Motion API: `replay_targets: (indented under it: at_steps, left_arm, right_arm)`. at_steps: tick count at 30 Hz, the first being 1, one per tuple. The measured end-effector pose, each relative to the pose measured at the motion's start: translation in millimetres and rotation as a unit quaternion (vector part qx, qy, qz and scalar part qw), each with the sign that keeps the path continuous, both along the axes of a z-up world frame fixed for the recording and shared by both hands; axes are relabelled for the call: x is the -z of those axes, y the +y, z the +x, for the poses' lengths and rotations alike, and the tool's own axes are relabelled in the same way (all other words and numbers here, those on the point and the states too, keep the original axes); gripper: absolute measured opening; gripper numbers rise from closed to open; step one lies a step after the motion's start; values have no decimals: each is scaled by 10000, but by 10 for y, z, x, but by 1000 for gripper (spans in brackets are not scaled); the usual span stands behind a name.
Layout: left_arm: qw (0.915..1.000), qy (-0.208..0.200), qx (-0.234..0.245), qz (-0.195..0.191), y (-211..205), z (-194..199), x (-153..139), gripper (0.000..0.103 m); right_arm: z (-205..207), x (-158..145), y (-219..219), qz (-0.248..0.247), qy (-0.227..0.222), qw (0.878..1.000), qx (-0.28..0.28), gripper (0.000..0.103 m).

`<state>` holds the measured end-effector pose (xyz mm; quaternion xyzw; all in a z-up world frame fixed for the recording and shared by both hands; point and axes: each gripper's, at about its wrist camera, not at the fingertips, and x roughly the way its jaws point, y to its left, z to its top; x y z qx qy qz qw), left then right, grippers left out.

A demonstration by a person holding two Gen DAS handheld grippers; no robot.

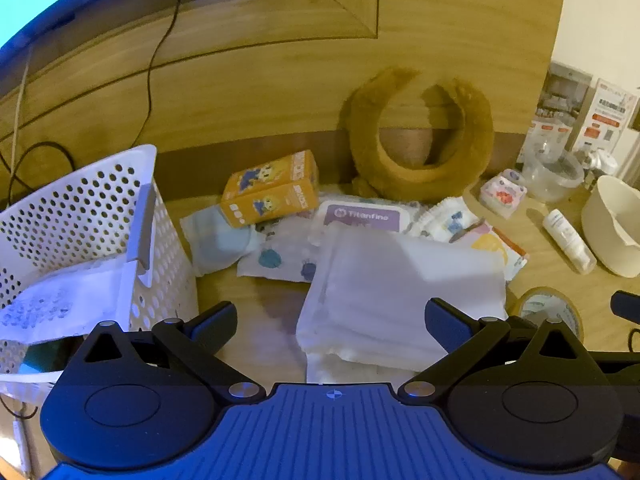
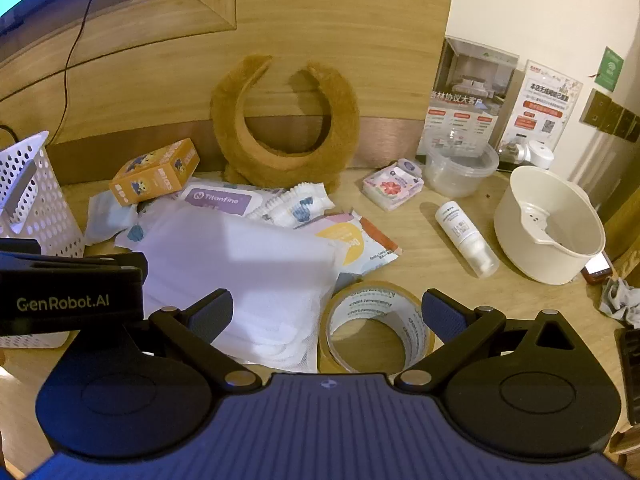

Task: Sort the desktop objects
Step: 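Move left gripper to the folded white cloth while right gripper approaches the tape roll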

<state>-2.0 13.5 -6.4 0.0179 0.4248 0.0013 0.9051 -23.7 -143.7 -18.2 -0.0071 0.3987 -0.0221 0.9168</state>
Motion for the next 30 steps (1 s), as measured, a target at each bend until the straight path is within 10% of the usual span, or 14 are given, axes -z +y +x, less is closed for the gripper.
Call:
replay_targets:
  at_steps: [30]
  left_arm:
    - [9996, 7, -52, 272, 55, -190, 322, 103]
  right_arm:
    - [-75, 254, -53, -14, 290, 9995, 115, 101]
